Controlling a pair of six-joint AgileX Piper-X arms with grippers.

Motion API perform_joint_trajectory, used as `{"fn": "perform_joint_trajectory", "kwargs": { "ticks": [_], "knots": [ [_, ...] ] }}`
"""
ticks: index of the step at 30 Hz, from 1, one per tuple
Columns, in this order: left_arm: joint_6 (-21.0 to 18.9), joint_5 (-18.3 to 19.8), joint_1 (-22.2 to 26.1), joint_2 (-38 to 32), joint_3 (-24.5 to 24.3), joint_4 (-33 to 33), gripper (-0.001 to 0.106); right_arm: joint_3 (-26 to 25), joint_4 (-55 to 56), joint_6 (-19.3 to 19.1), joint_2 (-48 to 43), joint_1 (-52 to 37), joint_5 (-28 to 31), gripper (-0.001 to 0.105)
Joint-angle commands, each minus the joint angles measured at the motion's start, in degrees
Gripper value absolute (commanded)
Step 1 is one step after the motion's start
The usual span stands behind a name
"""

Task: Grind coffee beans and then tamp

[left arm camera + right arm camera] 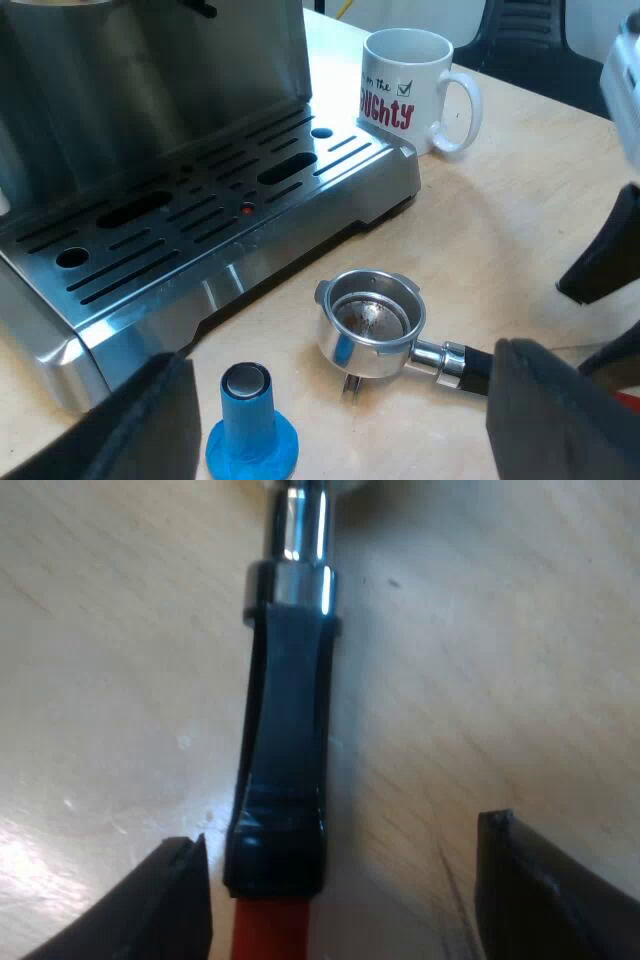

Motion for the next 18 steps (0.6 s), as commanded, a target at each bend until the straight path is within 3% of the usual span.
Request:
{"fn": "perform_joint_trajectory", "kwargs": {
  "ticks": [1,13,16,18],
  "knots": [
    [-0.2,-0.2,-0.3,-1.2,-0.2,-0.6,0.063,-1.1,2.2,-0.8,-1.9,-0.2,0.1,0.059],
    [-0.2,-0.1,-0.3,-1.2,-0.2,-0.6,0.063,-3.3,2.4,-2.3,-12.3,-0.2,0.1,0.059],
    [-0.2,-0.1,-0.3,-1.2,-0.2,-0.6,0.063,-3.8,2.4,-5.0,-14.8,-0.2,0.1,0.059],
    [-0.2,-0.1,-0.3,-1.2,-0.2,-0.6,0.063,-3.8,1.5,-8.8,-16.7,0.1,0.1,0.059]
  ]
}}
